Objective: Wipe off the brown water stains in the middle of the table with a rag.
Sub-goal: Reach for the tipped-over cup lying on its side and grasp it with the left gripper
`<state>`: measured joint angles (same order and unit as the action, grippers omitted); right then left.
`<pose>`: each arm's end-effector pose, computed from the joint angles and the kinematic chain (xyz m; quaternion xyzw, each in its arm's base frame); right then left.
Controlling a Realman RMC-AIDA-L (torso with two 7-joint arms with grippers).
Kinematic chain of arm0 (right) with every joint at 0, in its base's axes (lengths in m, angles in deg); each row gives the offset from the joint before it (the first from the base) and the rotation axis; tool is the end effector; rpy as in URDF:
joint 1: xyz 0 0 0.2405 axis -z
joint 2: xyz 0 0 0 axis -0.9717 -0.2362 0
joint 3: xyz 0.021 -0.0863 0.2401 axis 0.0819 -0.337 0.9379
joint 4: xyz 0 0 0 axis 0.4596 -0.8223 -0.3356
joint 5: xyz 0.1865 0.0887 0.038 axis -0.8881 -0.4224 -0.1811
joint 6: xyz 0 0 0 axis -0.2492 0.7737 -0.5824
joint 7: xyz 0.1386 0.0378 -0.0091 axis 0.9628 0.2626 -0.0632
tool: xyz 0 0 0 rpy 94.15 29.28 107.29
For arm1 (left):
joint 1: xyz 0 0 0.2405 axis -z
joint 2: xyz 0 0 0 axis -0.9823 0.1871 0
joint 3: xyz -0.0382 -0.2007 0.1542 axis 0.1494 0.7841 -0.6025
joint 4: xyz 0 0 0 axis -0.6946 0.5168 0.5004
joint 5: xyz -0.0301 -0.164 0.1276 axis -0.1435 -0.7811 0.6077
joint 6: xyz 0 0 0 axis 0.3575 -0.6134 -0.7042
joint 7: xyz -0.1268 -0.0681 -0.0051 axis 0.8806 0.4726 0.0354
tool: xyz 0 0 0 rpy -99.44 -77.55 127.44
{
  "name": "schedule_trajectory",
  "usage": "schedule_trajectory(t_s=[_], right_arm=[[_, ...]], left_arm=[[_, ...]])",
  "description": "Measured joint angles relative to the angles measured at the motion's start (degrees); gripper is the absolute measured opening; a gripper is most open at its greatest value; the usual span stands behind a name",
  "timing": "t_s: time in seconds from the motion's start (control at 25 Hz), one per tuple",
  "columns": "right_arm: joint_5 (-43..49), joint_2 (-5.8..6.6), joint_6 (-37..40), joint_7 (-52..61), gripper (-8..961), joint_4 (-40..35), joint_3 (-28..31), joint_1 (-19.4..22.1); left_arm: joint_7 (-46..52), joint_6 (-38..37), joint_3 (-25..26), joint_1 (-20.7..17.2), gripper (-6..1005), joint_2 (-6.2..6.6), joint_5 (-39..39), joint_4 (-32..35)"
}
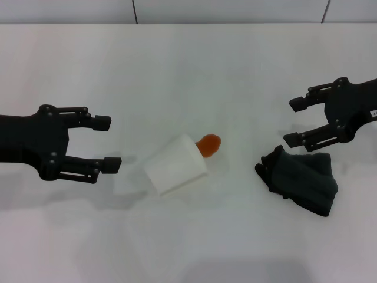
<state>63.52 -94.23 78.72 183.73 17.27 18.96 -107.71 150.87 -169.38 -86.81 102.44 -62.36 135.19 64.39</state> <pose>0.2004 0.3505 0.0575 -0.9859 0.1180 0.0690 0.0966 -0.2348 0.2977 0.0736 -0.9726 -0.1436 -0.1732 0.0584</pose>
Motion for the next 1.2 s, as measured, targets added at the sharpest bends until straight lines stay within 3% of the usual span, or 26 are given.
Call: schedule_trajectory(t_s=[0.76, 1.0, 1.2], right_arm=[[0.0, -0.09, -0.4, -0.2, 797, 0.1, 0.0, -0.1], [0.0, -0.11, -0.4, -0.6, 797, 0.1, 0.0, 0.0], [0.0, -0.18, -0.4, -0.9, 797, 0.1, 0.0, -0.1]], left_arm=[[1.6, 0.0, 0.0, 0.5, 849, 0.22, 0.6, 0.0], [9.2, -0.5, -0.2, 3.5, 846, 0.67, 6.6, 4.7], [17.1, -1.6, -0.9, 9.1, 843, 0.85, 14.5, 5.8]])
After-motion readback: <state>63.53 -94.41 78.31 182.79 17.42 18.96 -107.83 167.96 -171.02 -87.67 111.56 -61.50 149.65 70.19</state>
